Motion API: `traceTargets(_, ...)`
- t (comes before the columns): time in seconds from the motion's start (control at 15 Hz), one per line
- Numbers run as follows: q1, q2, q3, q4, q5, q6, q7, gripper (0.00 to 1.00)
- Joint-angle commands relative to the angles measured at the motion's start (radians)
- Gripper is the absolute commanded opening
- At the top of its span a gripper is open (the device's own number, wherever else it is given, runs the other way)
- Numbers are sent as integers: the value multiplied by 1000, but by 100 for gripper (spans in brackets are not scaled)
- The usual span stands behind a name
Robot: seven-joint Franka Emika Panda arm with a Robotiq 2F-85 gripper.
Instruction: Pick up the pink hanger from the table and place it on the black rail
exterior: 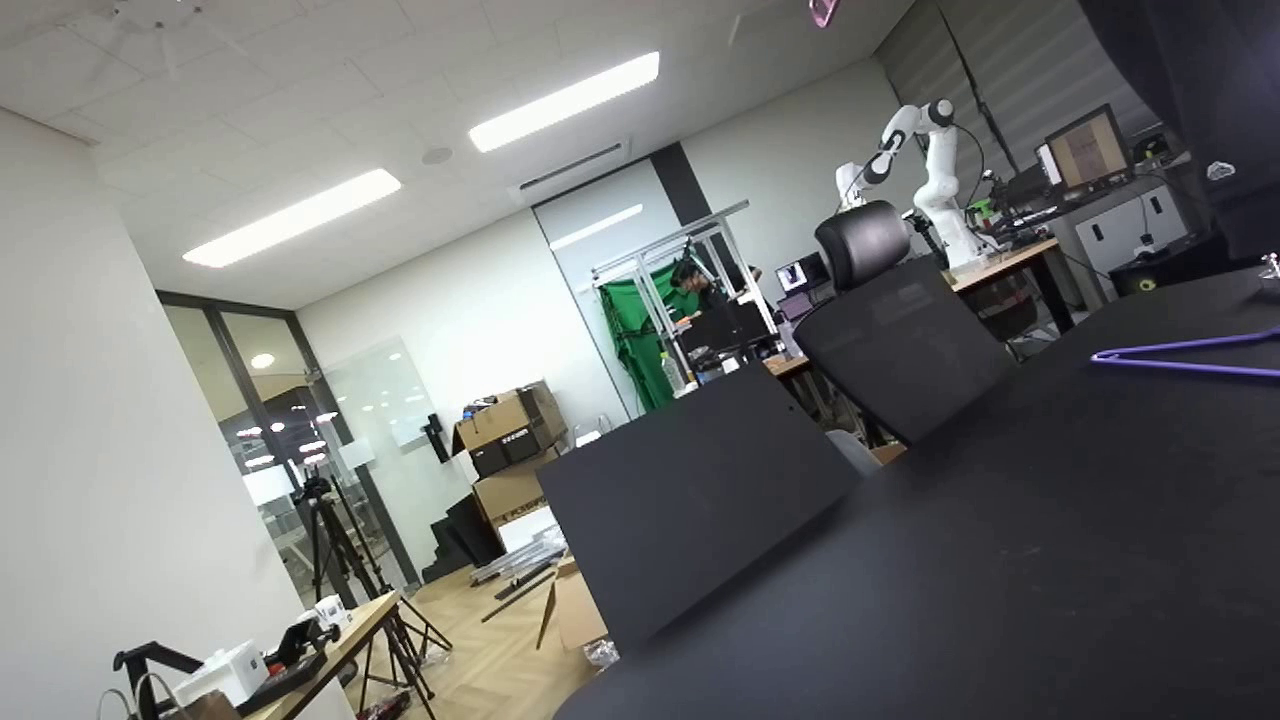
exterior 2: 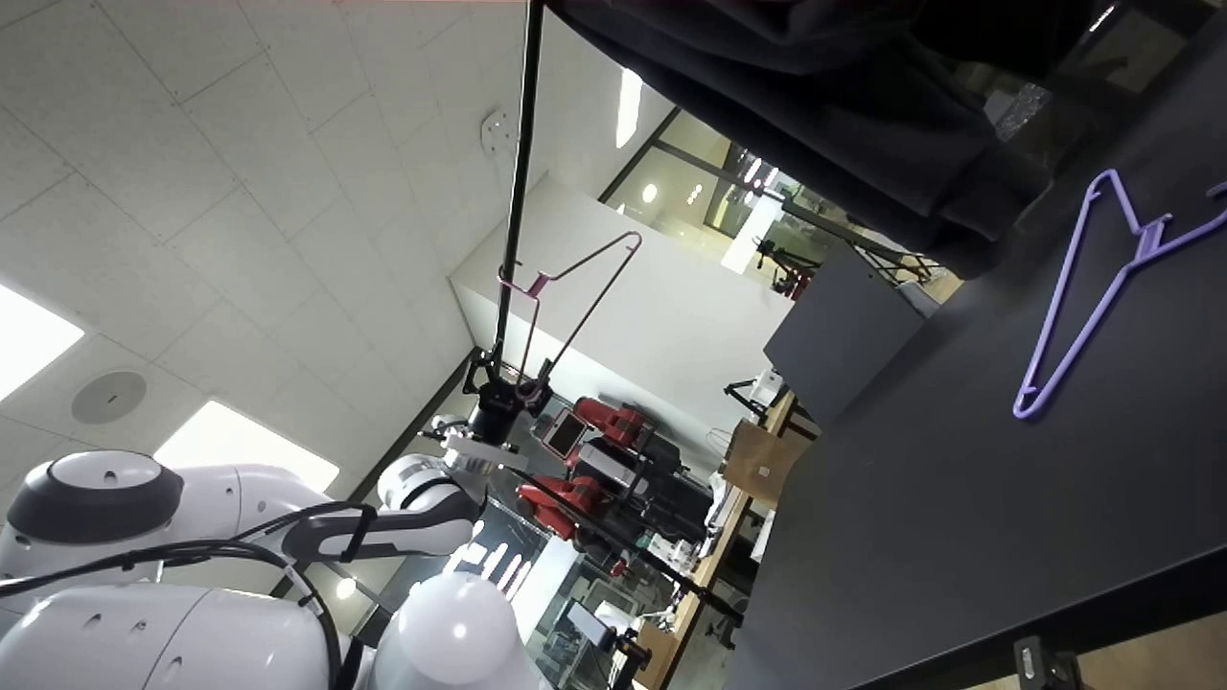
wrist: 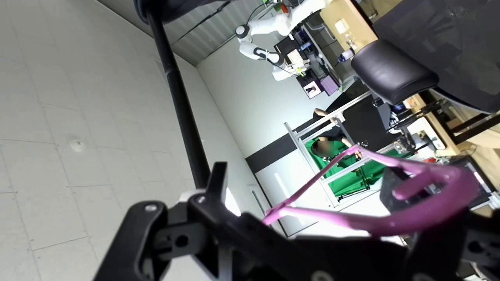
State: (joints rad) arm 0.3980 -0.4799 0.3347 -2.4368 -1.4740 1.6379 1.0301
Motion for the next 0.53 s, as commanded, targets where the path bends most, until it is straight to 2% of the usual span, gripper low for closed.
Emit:
traceTargets(0.0,-2,-1,1,-27,-61,-2,110,100)
traceTargets(0.47,21,17,-3,-48,-101,42,131,100)
